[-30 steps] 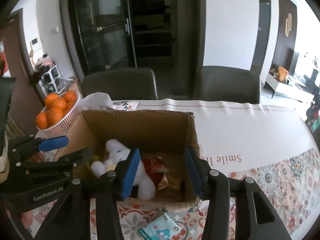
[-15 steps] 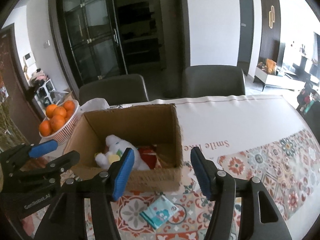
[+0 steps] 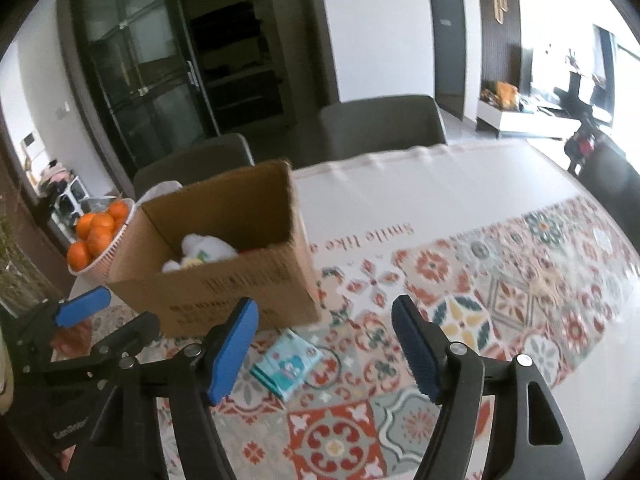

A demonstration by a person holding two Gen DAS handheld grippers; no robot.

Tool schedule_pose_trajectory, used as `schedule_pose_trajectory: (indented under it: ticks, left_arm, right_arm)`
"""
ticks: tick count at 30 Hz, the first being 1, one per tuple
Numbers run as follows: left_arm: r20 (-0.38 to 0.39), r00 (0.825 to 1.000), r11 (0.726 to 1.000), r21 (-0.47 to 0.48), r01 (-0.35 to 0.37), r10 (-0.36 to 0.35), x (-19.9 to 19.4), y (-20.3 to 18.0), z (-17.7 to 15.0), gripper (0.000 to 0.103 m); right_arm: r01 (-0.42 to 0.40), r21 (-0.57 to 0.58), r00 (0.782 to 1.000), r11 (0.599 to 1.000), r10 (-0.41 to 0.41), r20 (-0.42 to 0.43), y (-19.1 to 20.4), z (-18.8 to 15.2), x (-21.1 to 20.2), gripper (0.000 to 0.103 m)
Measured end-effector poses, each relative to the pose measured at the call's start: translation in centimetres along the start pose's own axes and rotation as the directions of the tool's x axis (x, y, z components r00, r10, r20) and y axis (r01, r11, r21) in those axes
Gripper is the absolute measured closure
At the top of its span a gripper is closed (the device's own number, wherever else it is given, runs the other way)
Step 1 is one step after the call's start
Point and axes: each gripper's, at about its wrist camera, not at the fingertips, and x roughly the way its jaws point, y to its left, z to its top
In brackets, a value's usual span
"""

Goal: Organize soft objects

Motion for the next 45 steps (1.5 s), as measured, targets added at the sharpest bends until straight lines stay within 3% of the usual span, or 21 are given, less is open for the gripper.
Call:
schedule_pose_trajectory:
  ticks: [12,20,40,45]
  left_arm:
    - [-0.05,0.996,0.989,0.125,0.083,-0.077,2.6,-3.6,-2.8,0.015]
    - [-0.108,0.988,0.977,0.171,0.127,-0.11,5.8,-4.9,-4.0,0.015]
    - [-0.216,0.971,0.954,0.255,0.157,-0.103,13.9,-6.8,-5.2,0.015]
    - [-0.238,0.966,0.955,0.251,0.157,-0.096,15.6,-6.6,-5.3,0.023]
  right_arm:
    - [0.06,0.066,0.994,0.996,-0.054,-0.092,-3.1,-5.0,0.4,0.031]
    - [0.097,0.09,0.985,0.991,-0.083,-0.15,-4.2,-6.9,1.6,0.031]
    - [0.181,0.131,0.948,0.975,-0.138,-0.287,-6.1,-9.9,6.7,0.031]
    - [0.185,0.127,0.941,0.974,-0.139,-0.307,-5.8,-10.1,8.0,0.031]
